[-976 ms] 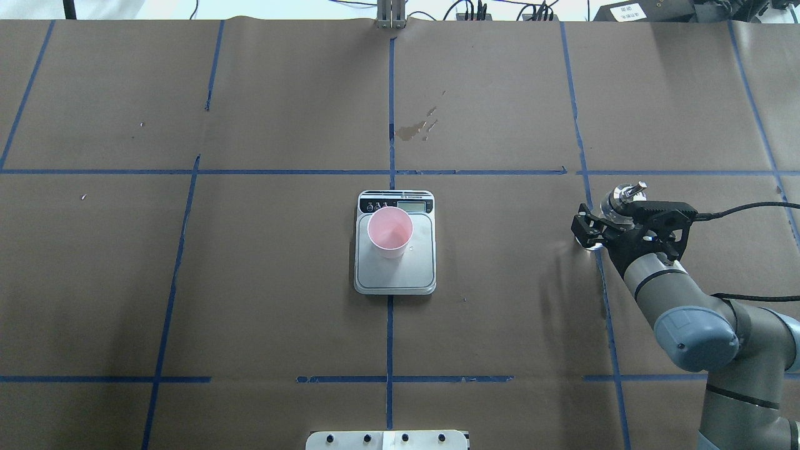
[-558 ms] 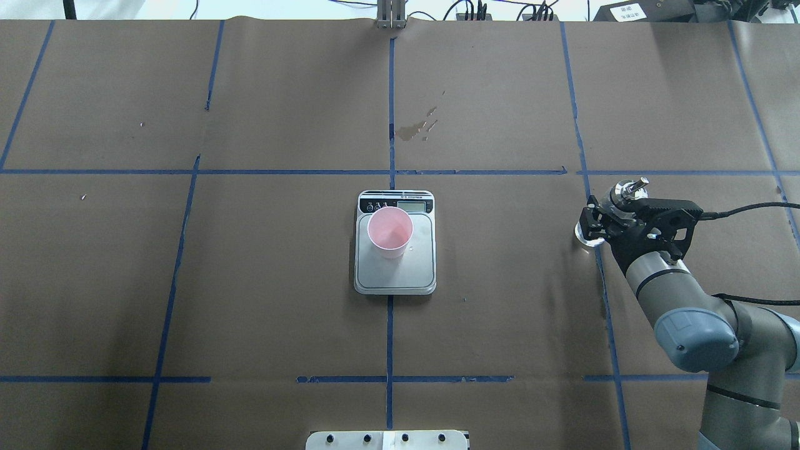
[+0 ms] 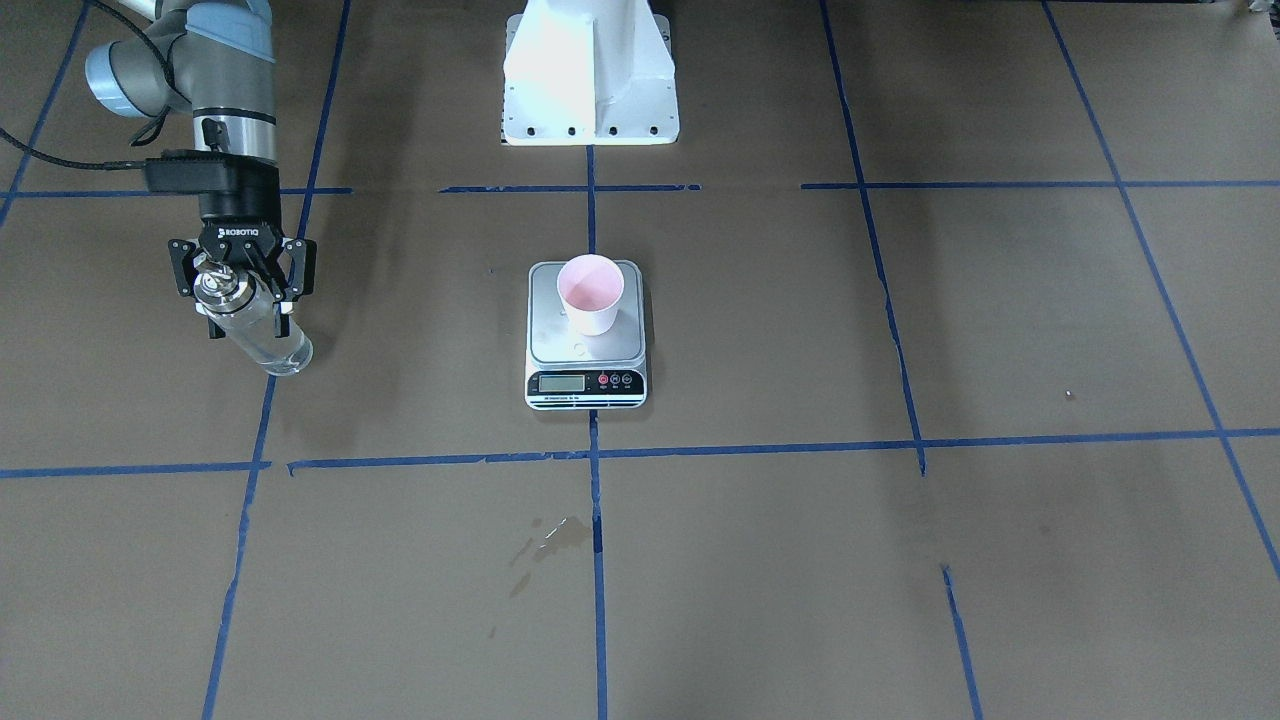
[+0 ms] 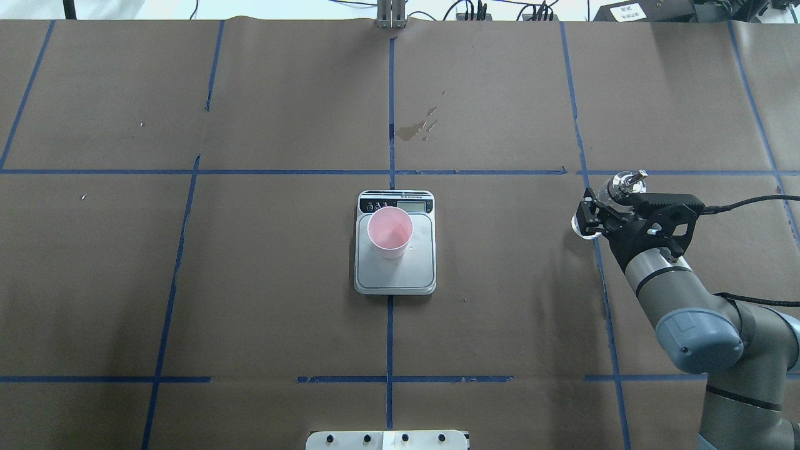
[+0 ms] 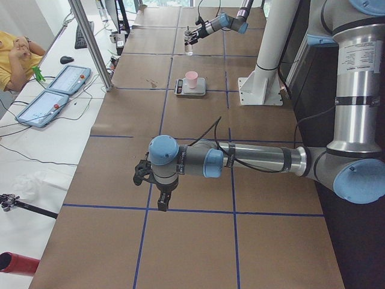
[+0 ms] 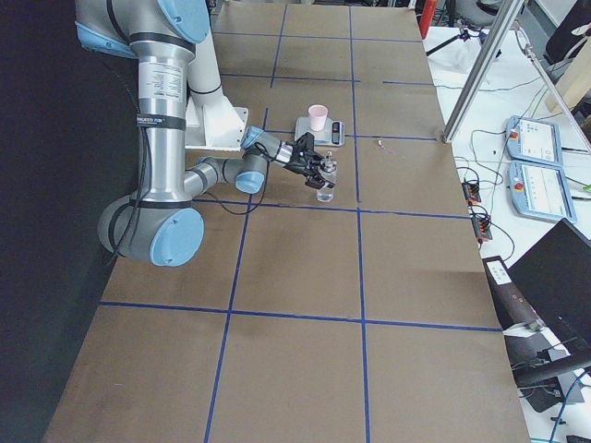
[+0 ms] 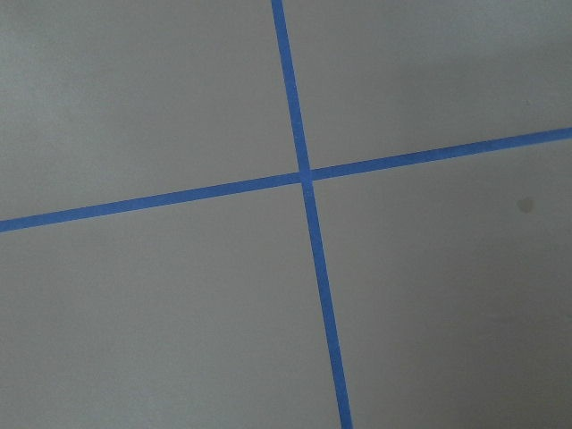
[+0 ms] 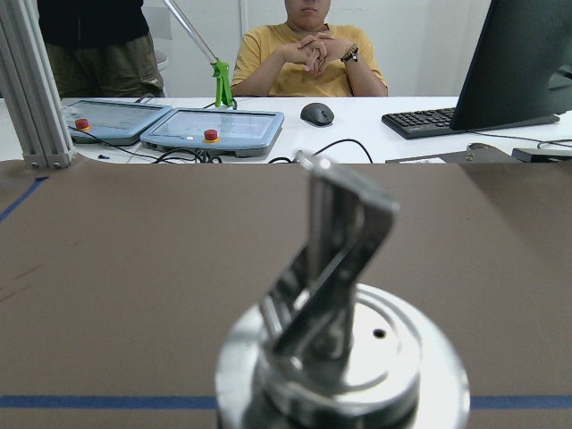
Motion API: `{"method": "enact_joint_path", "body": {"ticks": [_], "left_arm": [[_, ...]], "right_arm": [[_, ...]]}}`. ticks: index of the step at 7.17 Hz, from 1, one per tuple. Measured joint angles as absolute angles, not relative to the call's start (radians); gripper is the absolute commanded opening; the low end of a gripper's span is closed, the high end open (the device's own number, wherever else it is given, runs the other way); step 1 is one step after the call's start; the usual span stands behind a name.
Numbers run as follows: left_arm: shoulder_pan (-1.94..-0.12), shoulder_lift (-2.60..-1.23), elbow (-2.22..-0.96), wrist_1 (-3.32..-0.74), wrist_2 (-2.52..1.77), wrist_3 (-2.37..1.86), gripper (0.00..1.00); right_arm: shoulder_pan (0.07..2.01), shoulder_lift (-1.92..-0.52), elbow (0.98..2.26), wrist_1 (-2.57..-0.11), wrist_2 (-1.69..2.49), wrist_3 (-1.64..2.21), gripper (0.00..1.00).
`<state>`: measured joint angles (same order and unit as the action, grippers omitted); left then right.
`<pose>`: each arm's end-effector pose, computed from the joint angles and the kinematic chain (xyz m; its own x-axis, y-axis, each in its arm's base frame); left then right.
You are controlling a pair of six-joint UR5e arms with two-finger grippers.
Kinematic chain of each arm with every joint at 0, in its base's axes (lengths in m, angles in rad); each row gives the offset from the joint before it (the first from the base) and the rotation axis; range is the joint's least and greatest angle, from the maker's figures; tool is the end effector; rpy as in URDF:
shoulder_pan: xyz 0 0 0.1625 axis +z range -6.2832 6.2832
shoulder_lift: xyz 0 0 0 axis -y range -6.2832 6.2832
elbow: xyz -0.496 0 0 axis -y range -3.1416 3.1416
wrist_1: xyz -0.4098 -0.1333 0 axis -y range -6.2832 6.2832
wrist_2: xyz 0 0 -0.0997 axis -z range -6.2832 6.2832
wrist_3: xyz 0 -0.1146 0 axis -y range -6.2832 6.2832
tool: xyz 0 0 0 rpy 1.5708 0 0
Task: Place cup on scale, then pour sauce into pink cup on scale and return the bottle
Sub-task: 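Grasp the glass bottle with the right gripper and lift it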
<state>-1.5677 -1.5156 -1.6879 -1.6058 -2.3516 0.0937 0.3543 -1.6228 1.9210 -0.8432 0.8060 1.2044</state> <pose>-0.0511 -0.4889 0.7038 0.7067 0.1631 -0.6884 -0.0695 0.9844 0.1619 -0.3842 -0.3689 0.4950 0.7426 -0.0009 0.6698 -0.5780 0.5044 0.6415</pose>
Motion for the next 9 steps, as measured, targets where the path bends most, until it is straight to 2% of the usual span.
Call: {"method": "enact_joint_path", "body": {"ticks": [3,9], "left_arm": [[-1.567,-1.516,-1.685,-1.605,-2.351,0.091,1.00],[-1.566,-1.517,-1.682,-1.603,-2.350,0.089,1.00]], "right_arm": [[0.354,-1.587,1.970,-0.847,0.769,0.906,0.00],[0.356,-1.553,1.973,-0.883,0.773,0.839,0.00]]}}
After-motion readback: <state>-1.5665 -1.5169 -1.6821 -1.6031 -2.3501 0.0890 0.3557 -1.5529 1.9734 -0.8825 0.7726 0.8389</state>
